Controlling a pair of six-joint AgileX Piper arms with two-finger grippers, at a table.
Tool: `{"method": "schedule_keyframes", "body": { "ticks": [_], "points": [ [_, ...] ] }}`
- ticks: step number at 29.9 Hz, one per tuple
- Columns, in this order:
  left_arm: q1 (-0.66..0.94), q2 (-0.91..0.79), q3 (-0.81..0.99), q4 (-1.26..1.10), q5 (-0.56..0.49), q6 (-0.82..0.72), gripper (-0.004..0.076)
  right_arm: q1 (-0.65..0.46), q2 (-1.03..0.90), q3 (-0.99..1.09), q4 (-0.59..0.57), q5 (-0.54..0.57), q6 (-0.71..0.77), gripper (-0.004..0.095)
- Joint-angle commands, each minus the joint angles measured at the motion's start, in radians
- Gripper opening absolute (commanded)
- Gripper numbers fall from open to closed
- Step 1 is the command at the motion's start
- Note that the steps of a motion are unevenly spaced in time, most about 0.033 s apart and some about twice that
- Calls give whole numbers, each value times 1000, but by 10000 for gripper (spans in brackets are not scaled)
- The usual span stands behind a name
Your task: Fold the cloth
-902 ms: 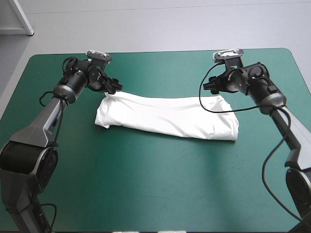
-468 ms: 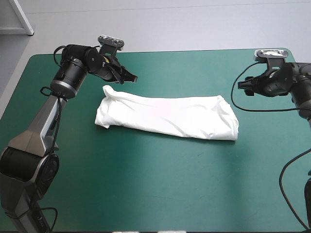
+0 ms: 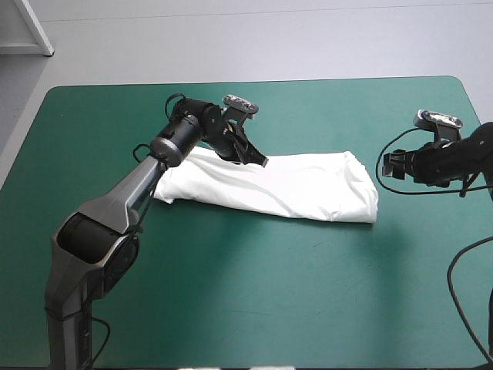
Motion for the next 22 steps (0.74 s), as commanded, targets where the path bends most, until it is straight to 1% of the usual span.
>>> {"method": "schedule_keyframes", "body": {
  "ticks": [1, 7, 11, 17, 22],
  "points": [
    [-20, -8, -33, -21, -34, -3, 21, -9, -38, 7, 61, -7, -29, 671],
    [-35, 60, -33, -17, -34, -18, 21, -9, 2, 56, 145, 1, -71, 671],
    [-46, 102, -33, -15, -24, -23, 21, -9, 46, 61, 201, 38, -95, 671],
    [-70, 128, -31, -10, -17, -25, 20, -7, 103, 61, 240, 40, -101, 671],
    [-86, 130, -31, -10, -32, -25, 20, -6, 171, 61, 259, 67, -101, 671]
  ]
}}
